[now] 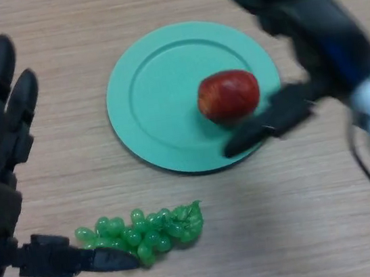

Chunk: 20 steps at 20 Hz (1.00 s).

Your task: Pick up the red apple and place it on the plate

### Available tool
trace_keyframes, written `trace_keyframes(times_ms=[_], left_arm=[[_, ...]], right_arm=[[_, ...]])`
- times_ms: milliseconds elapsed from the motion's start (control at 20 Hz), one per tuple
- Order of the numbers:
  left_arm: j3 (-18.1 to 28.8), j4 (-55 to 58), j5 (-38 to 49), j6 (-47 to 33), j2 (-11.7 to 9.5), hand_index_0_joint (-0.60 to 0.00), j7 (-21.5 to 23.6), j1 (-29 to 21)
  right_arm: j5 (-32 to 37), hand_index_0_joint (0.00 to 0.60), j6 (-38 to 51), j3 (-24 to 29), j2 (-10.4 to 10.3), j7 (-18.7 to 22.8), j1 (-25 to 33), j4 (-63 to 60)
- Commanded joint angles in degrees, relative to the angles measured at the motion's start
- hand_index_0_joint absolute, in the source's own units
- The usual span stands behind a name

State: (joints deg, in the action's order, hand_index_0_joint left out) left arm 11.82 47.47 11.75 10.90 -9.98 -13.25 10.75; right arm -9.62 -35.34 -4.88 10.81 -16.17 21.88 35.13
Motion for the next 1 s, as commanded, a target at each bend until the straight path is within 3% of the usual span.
trace_keyframes(times_ms=[50,200,450,850,1000], left_arm=[[2.07,3.55,-0.65,-3.74,-1.44,0.000,-0.41,-1.60],[2.01,1.51,-1.01,-5.17,-1.67,0.000,0.50,-2.80],[2.74,-0.57,-1.39,-5.92,-2.50,0.000,-0.51,-3.16],[5.36,-2.27,-4.58,-4.80,-4.86,0.000,0.55,-7.63],[5.15,-1.30,-5.37,-5.05,-4.54,0.000,-0.83,-6.99]], right_arm=[[4.38,0.000,11.33,3.61,1.48,1.48,-2.89,6.27],[6.75,0.000,14.81,2.84,1.62,4.37,-11.17,10.32],[10.46,0.000,18.87,5.33,2.00,8.80,-17.87,12.99],[11.74,0.000,16.09,7.83,2.74,8.59,-18.37,16.30],[11.80,0.000,17.01,8.33,3.02,8.73,-18.45,15.86]])
